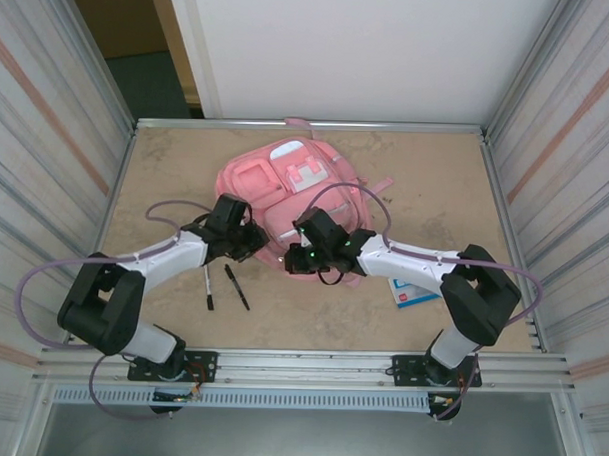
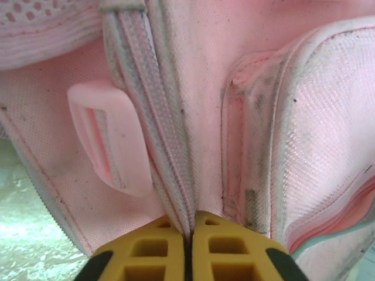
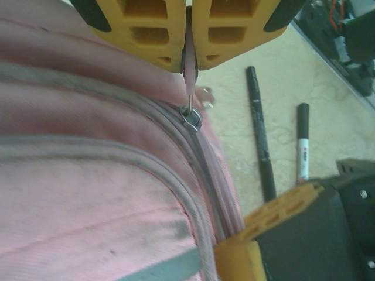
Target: Pack the student bag
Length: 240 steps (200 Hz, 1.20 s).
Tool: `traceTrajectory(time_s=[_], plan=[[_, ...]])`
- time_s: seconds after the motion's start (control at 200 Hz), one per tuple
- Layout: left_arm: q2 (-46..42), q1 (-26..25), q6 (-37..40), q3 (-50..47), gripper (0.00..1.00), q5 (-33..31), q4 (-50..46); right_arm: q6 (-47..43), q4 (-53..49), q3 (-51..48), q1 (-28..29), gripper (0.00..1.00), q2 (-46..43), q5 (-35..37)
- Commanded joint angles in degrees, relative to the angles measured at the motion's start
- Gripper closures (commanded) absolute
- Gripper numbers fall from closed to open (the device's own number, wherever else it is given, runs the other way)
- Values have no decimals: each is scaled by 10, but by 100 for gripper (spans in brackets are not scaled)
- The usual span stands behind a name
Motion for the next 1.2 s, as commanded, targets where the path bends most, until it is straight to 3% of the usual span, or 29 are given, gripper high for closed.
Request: traceTrajectory(time_s=[0.0, 0.256, 0.401, 0.526, 0.576, 0.636, 0.742, 0.757, 0.807, 0.852, 1.117, 1.198], plan=[[5, 39, 41, 32, 99, -1, -11, -57, -100, -20, -32, 100, -64, 22], [21, 96, 110, 89, 100, 2, -42, -102, -185, -59, -127, 100, -149, 15], [110, 128, 113, 162, 100, 65, -40, -74, -139, -72, -117, 100, -155, -5], [118, 119, 92, 163, 100, 87, -13, -49, -115, -57, -96, 100, -133, -11], [111, 112, 98, 160, 90, 82, -20, -48, -114, -50, -89, 100, -128, -6], [101, 110, 103, 151, 70, 82, -26, -49, -110, -47, -85, 100, -122, -3], [69, 113, 105, 121, 56, 87, -34, -46, -110, -44, -85, 100, -109, -9], [63, 114, 106, 116, 55, 85, -35, -46, -108, -45, -84, 96, -108, -12], [38, 113, 109, 99, 52, 80, -40, -46, -104, -44, -80, 76, -104, -19], [15, 111, 113, 88, 50, 69, -51, -48, -102, -47, -74, 68, -103, -20], [-54, 43, 175, 87, 47, 14, -133, -50, -107, -81, -84, 70, -132, -10], [-55, 8, 136, 72, 43, 2, -135, -55, -117, -81, -85, 61, -133, 3]])
